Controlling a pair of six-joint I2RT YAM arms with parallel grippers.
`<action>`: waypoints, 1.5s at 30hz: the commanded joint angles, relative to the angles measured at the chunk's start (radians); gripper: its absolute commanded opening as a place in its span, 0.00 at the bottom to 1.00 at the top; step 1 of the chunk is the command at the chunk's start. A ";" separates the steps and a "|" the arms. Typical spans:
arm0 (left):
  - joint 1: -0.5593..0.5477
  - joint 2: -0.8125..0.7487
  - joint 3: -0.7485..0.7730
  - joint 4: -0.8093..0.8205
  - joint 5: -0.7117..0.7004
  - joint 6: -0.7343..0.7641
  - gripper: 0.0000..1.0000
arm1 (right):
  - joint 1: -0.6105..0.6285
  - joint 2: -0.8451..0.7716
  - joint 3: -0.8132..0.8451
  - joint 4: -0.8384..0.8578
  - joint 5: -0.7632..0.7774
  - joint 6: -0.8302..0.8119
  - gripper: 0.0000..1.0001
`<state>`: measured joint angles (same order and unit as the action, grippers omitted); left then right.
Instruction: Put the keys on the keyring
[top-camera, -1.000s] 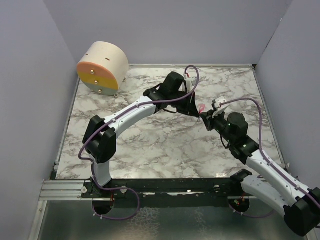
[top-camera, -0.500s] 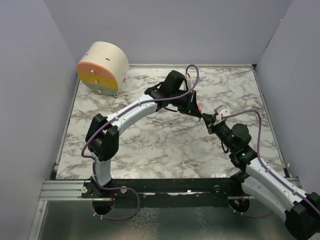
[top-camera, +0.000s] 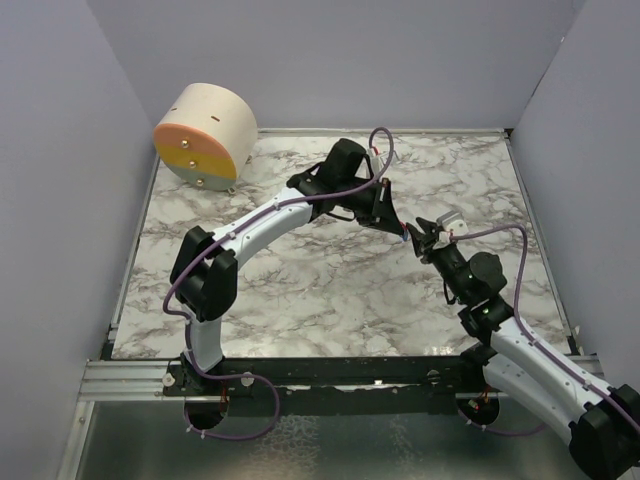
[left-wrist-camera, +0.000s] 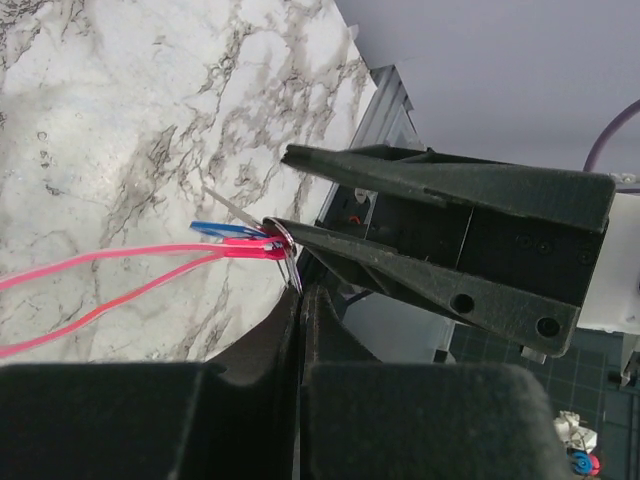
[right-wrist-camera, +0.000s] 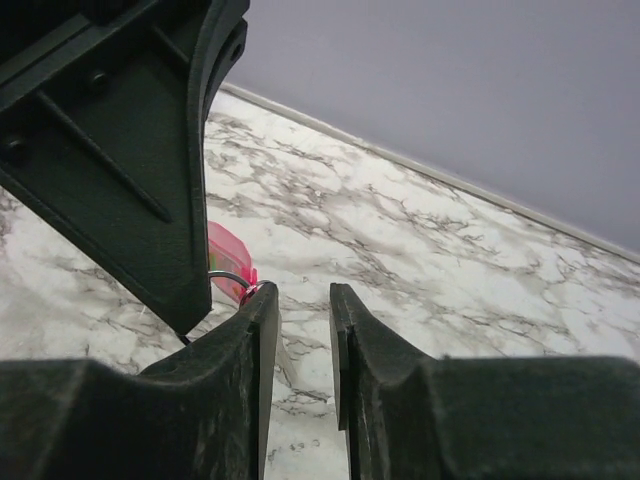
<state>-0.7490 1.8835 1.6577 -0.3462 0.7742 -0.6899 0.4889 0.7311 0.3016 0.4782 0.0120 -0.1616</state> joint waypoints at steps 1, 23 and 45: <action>0.001 -0.034 -0.008 -0.020 0.093 -0.030 0.00 | -0.006 -0.028 0.040 0.026 0.105 0.046 0.29; 0.037 -0.043 0.035 -0.080 0.046 0.047 0.00 | -0.006 -0.025 0.266 -0.415 0.061 0.273 0.30; 0.034 -0.085 0.060 -0.361 -0.190 0.570 0.00 | -0.006 -0.003 0.217 -0.413 -0.180 0.294 0.36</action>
<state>-0.7136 1.8748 1.7443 -0.6785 0.6262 -0.2165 0.4889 0.7116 0.5346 0.0353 -0.0845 0.1474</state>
